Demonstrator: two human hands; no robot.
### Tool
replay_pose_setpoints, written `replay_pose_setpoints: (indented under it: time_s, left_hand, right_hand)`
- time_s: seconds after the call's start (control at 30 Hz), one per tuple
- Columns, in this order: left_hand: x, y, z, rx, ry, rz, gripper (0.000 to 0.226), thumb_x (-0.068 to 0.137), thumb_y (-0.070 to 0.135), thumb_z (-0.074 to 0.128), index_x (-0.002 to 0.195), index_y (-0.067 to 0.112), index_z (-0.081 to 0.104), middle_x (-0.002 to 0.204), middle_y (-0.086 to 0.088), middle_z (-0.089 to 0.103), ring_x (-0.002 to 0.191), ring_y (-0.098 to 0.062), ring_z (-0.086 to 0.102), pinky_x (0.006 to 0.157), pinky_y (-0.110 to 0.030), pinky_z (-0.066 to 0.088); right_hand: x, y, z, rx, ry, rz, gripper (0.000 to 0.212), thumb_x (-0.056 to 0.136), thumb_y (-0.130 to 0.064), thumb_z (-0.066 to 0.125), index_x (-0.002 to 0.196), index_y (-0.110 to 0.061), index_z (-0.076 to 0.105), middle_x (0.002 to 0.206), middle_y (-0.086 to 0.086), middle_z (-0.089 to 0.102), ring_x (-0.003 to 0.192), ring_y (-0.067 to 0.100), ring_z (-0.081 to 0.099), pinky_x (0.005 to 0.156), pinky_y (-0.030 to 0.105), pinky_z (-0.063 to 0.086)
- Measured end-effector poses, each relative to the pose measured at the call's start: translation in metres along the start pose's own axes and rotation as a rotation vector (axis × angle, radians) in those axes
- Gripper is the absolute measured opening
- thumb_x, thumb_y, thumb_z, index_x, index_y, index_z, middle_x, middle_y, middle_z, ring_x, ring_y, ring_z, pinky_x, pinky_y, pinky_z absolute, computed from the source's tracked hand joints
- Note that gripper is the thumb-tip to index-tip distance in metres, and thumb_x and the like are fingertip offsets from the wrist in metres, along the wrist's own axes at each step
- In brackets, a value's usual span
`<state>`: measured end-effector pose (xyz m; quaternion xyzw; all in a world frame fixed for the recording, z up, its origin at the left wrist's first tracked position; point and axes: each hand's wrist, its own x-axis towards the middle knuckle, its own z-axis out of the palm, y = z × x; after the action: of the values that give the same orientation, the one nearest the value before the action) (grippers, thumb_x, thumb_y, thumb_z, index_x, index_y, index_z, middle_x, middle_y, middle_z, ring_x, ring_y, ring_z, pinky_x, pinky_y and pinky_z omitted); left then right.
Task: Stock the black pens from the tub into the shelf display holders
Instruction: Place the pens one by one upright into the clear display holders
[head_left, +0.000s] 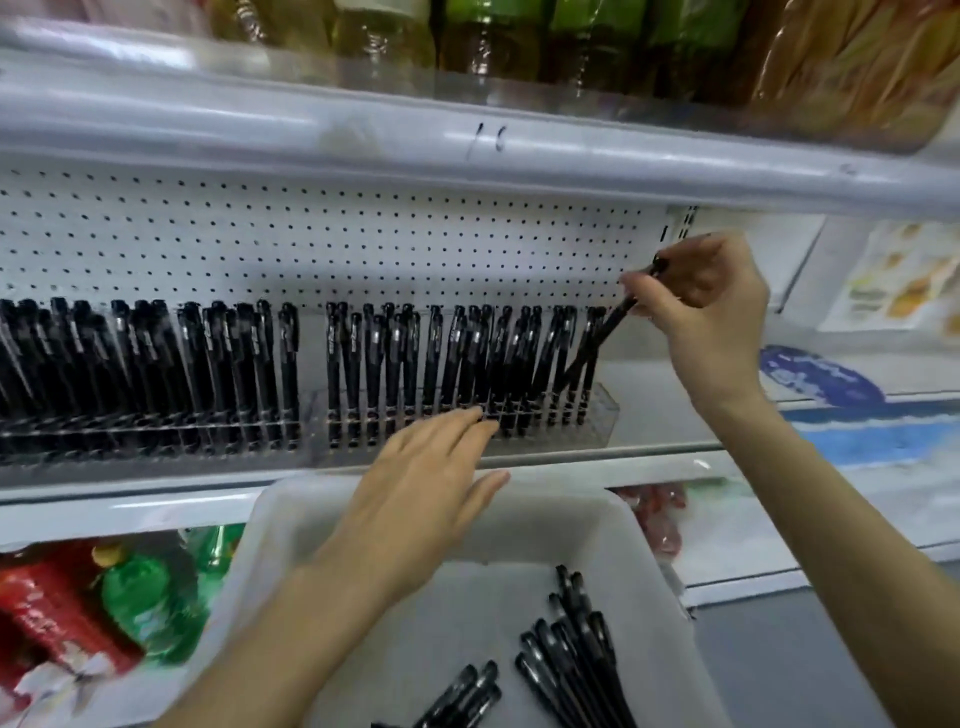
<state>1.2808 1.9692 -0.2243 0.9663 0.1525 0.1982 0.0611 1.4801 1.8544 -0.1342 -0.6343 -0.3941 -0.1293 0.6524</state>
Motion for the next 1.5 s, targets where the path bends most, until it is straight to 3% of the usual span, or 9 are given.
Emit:
replay_pose_setpoints:
  time_s: [0.23,0.4,0.53,0.9,1.07,1.23,1.3,1.37,1.5]
  left_hand:
    - [0.025,-0.009,0.031,0.150,-0.044,0.072,0.056,0.094,0.052,0.026,0.123,0.017,0.059,0.117,0.002,0.064,0.105,-0.014,0.062,0.087,-0.037,0.051]
    - [0.026,-0.017,0.043,0.201,0.003,0.120,0.059,0.096,0.055,0.024,0.129,0.016,0.052,0.124,0.001,0.059,0.115,-0.017,0.055,0.101,-0.041,0.039]
    - [0.026,-0.020,0.046,0.186,-0.006,0.123,0.061,0.097,0.056,0.022,0.133,0.015,0.049,0.129,0.001,0.056,0.120,-0.016,0.050,0.104,-0.039,0.025]
    - [0.025,-0.021,0.050,0.165,-0.019,0.114,0.064,0.098,0.058,0.019,0.137,0.015,0.045,0.135,0.002,0.052,0.127,-0.014,0.044,0.109,-0.041,0.020]
    - [0.025,-0.020,0.048,0.151,-0.020,0.113,0.060,0.098,0.054,0.022,0.136,0.014,0.045,0.135,0.001,0.052,0.128,-0.015,0.045,0.108,-0.042,0.020]
    - [0.023,-0.020,0.036,0.162,-0.028,0.128,0.057,0.098,0.049,0.025,0.137,0.014,0.046,0.139,-0.001,0.050,0.133,-0.017,0.041,0.112,-0.042,0.019]
    - [0.016,-0.017,0.019,0.116,-0.032,0.090,0.055,0.099,0.050,0.021,0.141,0.019,0.041,0.146,0.003,0.040,0.135,-0.013,0.037,0.117,-0.037,0.015]
    - [0.000,-0.022,0.004,-0.059,0.029,-0.023,0.056,0.097,0.055,0.017,0.147,0.031,0.024,0.151,0.018,0.014,0.139,0.001,0.013,0.113,-0.023,-0.002]
    - [-0.057,-0.051,-0.016,-0.380,0.110,-0.345,0.055,0.093,0.050,0.037,0.145,0.033,0.028,0.150,0.022,0.017,0.131,0.010,0.016,0.102,-0.003,0.007]
  right_hand:
    - [0.016,0.029,0.007,-0.046,-0.001,0.022,0.034,0.072,-0.011,0.080,0.083,-0.025,0.051,0.082,0.003,0.063,0.081,0.026,0.067,0.075,0.039,0.058]
    - [0.018,0.036,0.014,-0.055,-0.027,0.030,0.033,0.071,-0.011,0.080,0.081,-0.024,0.051,0.078,0.001,0.063,0.075,0.018,0.066,0.070,0.023,0.055]
    - [0.015,0.046,0.022,-0.066,-0.102,0.023,0.031,0.072,-0.011,0.080,0.081,-0.024,0.052,0.079,0.005,0.064,0.078,0.024,0.066,0.072,0.027,0.055]
    - [0.008,0.056,0.021,-0.081,-0.357,0.051,0.020,0.072,-0.004,0.077,0.081,-0.018,0.067,0.076,-0.014,0.070,0.074,0.009,0.068,0.074,0.018,0.053]
    - [0.009,0.057,0.021,-0.167,-0.304,0.053,0.017,0.074,-0.011,0.078,0.083,-0.020,0.067,0.086,-0.007,0.069,0.077,0.009,0.066,0.074,0.029,0.054]
    - [-0.002,0.035,0.026,-0.176,-0.139,0.039,0.013,0.079,-0.019,0.075,0.088,-0.020,0.066,0.084,-0.009,0.068,0.076,0.006,0.063,0.069,0.018,0.049]
    - [-0.021,0.020,0.033,-0.109,-0.131,0.017,0.010,0.080,-0.018,0.073,0.087,-0.020,0.066,0.081,-0.010,0.067,0.074,0.005,0.061,0.068,0.017,0.049]
    - [-0.048,0.006,0.045,0.015,-0.175,0.040,0.006,0.081,-0.016,0.072,0.084,-0.019,0.068,0.077,-0.009,0.067,0.071,0.005,0.060,0.066,0.020,0.050]
    - [-0.114,-0.001,0.079,0.067,-0.611,0.176,0.012,0.082,-0.016,0.070,0.076,-0.026,0.069,0.075,-0.007,0.068,0.067,0.010,0.062,0.062,0.028,0.054]
